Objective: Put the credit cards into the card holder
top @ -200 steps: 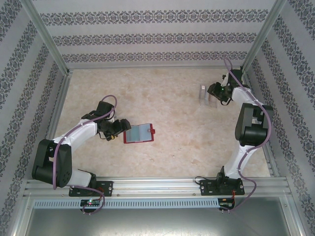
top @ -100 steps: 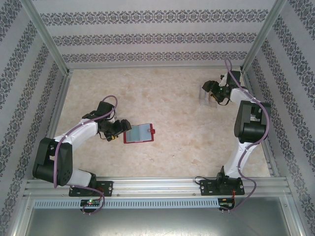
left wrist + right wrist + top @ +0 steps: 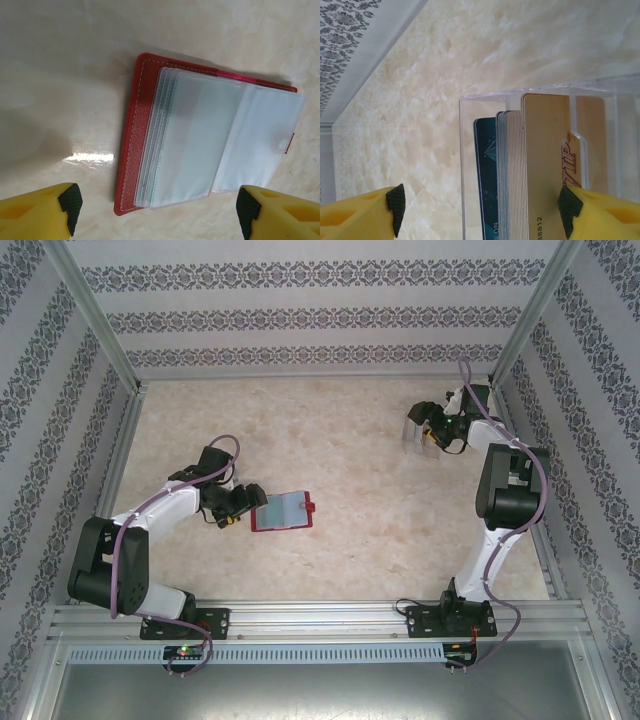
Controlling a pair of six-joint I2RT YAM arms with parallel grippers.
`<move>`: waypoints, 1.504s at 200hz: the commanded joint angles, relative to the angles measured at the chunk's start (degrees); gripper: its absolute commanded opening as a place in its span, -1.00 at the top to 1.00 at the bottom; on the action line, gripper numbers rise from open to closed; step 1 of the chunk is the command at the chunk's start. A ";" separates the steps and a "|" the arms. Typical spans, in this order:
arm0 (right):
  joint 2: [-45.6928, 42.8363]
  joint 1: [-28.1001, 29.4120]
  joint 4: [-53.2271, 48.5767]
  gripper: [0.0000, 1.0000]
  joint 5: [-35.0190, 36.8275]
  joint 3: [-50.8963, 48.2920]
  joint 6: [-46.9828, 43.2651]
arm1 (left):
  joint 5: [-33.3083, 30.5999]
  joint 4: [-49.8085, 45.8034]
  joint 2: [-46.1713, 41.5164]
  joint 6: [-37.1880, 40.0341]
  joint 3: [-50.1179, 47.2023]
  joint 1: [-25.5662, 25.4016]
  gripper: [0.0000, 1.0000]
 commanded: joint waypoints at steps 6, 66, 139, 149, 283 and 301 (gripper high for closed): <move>0.29 -0.14 1.76 -0.54 -3.51 -0.01 0.79 | -0.21 -0.27 -0.84 0.10 -0.05 -0.30 -0.65; 0.04 -0.22 2.17 -0.30 -4.31 0.02 0.99 | -0.19 -0.37 -1.41 -0.26 -0.18 -0.36 -0.65; 0.60 -0.28 0.46 0.09 -2.42 0.21 0.06 | -0.30 -0.44 -1.71 -0.51 -0.53 -0.34 -0.65; 0.53 -0.22 0.42 0.14 -2.46 0.28 -0.01 | -0.21 -0.40 -1.75 -0.58 -0.58 -0.32 -0.65; 0.15 -0.46 -1.15 0.61 -1.30 0.10 -0.14 | -0.16 0.00 -0.74 -0.32 -0.41 -0.35 -0.65; -0.11 -0.55 -1.33 0.67 -1.32 0.12 -0.09 | -0.13 0.08 -0.63 -0.30 -0.41 -0.36 -0.65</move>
